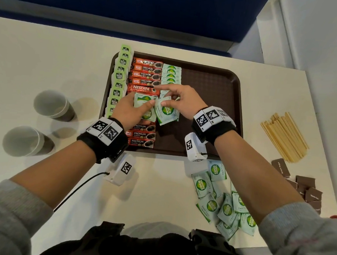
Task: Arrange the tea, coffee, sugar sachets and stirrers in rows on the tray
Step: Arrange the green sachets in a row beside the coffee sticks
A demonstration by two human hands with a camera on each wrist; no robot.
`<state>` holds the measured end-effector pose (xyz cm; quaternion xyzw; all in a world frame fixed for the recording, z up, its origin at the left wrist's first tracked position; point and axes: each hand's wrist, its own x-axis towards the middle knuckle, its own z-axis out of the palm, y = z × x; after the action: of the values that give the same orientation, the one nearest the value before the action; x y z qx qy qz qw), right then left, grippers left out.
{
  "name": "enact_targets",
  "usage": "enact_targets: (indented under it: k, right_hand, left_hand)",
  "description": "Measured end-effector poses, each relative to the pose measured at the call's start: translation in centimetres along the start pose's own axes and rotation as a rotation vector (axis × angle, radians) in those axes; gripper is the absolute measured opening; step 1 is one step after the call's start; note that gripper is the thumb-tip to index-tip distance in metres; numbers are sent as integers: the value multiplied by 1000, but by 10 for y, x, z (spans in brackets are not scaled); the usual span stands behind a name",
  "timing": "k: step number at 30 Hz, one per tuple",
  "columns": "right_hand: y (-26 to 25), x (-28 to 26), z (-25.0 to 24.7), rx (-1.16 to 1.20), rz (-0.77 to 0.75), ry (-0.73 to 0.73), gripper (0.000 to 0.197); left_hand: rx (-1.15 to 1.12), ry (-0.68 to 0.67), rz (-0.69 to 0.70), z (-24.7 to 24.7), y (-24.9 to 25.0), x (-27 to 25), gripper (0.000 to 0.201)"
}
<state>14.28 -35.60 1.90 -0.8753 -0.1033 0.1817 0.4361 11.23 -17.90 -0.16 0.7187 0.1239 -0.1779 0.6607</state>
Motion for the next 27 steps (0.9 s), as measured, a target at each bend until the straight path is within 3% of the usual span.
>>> enact_targets:
  k: [6, 10, 16, 21, 27]
  right_hand:
    - [-2, 0, 3, 127, 68, 87, 46]
    - [4, -2, -1, 139, 140, 53, 36]
    - [16, -4, -2, 38, 125, 44, 21]
    - [25, -8, -5, -150, 168, 6, 20]
    - [25, -7, 3, -242, 218, -22, 21]
  left_hand:
    - [16, -37, 6, 2, -1, -2, 27]
    - [-36, 0, 17, 1, -1, -2, 30]
    - [4, 55, 18, -2, -5, 0, 23]
    - [20, 129, -9, -9, -7, 3, 20]
    - [29, 127, -9, -9, -7, 4, 21]
